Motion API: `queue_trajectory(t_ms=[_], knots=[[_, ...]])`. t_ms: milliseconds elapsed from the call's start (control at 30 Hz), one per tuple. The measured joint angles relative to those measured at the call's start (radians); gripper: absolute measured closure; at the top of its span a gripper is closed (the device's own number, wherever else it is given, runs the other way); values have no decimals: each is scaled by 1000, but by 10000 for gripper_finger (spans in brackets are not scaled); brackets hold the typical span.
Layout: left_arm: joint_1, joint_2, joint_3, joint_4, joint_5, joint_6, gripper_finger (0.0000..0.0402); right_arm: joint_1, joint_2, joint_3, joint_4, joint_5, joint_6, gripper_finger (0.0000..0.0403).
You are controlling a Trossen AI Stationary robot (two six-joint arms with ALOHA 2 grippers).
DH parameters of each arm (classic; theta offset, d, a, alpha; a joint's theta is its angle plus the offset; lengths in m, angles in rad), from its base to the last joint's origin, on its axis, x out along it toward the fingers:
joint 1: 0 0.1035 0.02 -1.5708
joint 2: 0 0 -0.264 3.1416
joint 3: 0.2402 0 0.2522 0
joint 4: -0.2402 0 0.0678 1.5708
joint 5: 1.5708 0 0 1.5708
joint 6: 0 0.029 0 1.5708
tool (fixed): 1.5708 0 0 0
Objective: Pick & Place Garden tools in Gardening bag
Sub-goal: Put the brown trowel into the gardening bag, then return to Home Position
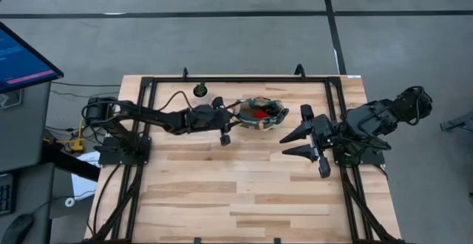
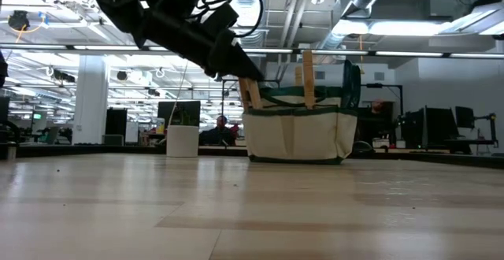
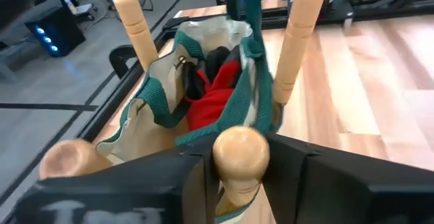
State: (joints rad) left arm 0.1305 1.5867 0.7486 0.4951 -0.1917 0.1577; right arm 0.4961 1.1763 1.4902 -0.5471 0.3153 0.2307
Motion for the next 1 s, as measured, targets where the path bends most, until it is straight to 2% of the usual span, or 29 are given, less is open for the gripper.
queue_trajectory(t_ms=[167, 300, 467, 567, 700, 800, 933, 1000], knots=[[14, 0, 0, 0, 24, 52, 282, 0, 0, 0, -1, 0, 6, 272], [16, 0, 0, 1, 51, 54, 225, 0, 0, 0, 0, 0, 6, 265], [10, -18, -1, -1, 32, 48, 146, 0, 0, 0, 0, 0, 6, 256], [-3, -65, 1, 2, 27, 46, 116, 0, 0, 0, 1, 0, 3, 252], [-30, -165, 1, -6, 27, 21, 107, -3, -3, 0, 12, 6, -35, 247], [-57, -280, 1, 0, 26, -25, 106, -15, -26, 0, 29, 52, -88, 248], [-65, -475, 1, -8, 15, -153, 119, -42, -115, 1, 32, 136, -202, 257], [-46, -577, 2, -14, 15, -226, 137, -68, -187, 1, 39, 133, -226, 265]])
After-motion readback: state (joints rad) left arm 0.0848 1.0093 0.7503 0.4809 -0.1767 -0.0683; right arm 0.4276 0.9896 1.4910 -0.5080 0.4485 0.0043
